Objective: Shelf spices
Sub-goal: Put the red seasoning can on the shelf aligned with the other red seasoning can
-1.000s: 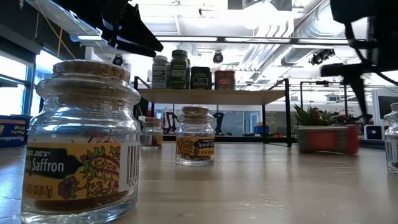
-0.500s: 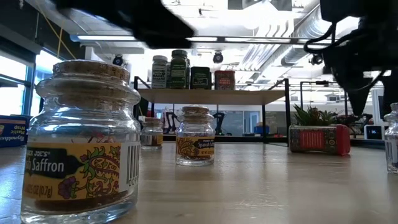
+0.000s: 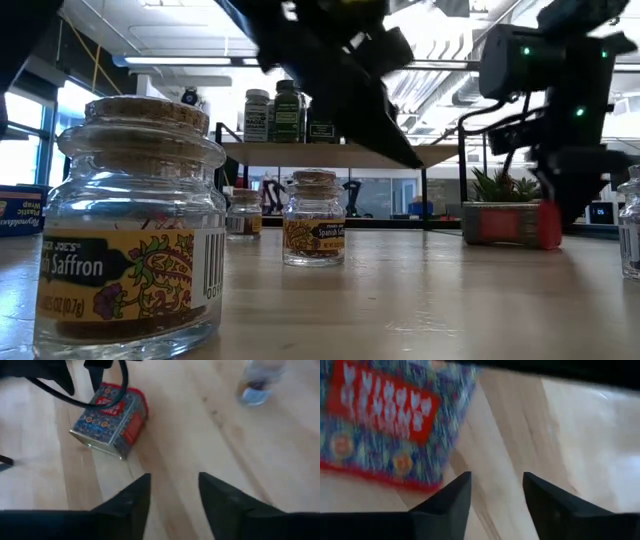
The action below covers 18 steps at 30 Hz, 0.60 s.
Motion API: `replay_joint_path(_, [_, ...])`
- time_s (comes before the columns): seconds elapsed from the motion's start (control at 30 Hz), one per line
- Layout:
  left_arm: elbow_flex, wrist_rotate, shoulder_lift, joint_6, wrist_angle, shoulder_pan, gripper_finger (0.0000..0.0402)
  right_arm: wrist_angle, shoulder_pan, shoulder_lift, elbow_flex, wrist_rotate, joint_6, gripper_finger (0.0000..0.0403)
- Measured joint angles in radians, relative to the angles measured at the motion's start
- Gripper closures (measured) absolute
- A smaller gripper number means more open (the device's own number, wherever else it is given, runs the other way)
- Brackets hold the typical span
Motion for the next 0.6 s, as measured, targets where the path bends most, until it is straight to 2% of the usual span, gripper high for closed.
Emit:
replay_joint_path(0.17, [0.106,0.036,0.119,0.027,-0.043,0.039,0.0328,0.258,-0.01,0.0,-0.076,-0.029,0.027,0.0272])
replay_joint_path(0.3, [0.145,0.087,0.181,0.011,-0.064,0.068,0.0387,0.46,-0.009,0.0,-0.109,-0.047,0.033,0.0286])
replay_joint_path(0.4, [0.149,0.112,0.189,-0.017,-0.048,0.079,0.0396,0.575,-0.009,0.0,-0.119,-0.047,0.037,0.029])
replay_joint_path(0.6, [0.148,0.14,0.189,-0.068,-0.05,0.071,0.0397,0.651,-0.011,0.002,-0.105,-0.019,0.064,0.029])
